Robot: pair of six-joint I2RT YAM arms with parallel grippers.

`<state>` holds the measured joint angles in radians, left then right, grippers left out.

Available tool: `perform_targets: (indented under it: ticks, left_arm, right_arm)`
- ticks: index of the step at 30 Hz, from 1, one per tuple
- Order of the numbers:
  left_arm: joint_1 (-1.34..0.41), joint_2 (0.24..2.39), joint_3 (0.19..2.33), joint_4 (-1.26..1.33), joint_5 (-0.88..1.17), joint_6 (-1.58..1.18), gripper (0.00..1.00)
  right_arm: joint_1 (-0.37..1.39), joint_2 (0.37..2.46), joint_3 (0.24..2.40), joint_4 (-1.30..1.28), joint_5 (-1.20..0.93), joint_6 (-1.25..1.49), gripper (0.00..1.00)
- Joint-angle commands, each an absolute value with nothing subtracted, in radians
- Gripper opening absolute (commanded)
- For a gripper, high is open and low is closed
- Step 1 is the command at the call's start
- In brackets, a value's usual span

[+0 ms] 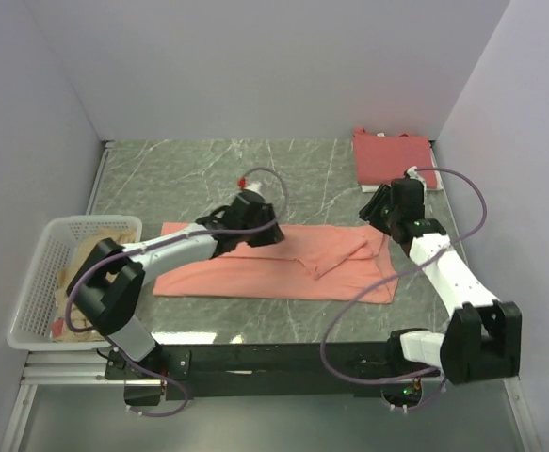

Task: Fold and stack the t-shirts
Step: Fold the tshirt

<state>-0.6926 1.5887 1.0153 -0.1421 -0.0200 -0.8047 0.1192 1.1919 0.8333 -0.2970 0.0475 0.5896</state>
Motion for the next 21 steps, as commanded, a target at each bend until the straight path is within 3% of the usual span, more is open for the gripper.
perform_targets:
  ticks: [1,10,21]
  left_arm:
    - [-0.816,1.675,1.119,-0.066,0.031,-0.727,0.45]
    - [-0.948,1.874,1.281,-0.112,0.018,-0.683,0.44]
    - [-0.997,1.934,1.33,-0.141,0.003,-0.658,0.45]
  right_arm:
    - [0.06,1.294,0.893,-0.256,-0.172,0.532,0.54]
    - [0.026,1.405,0.926,-0.221,-0.213,0.519,0.52]
    - [0.023,1.436,0.923,-0.195,-0.222,0.512,0.51]
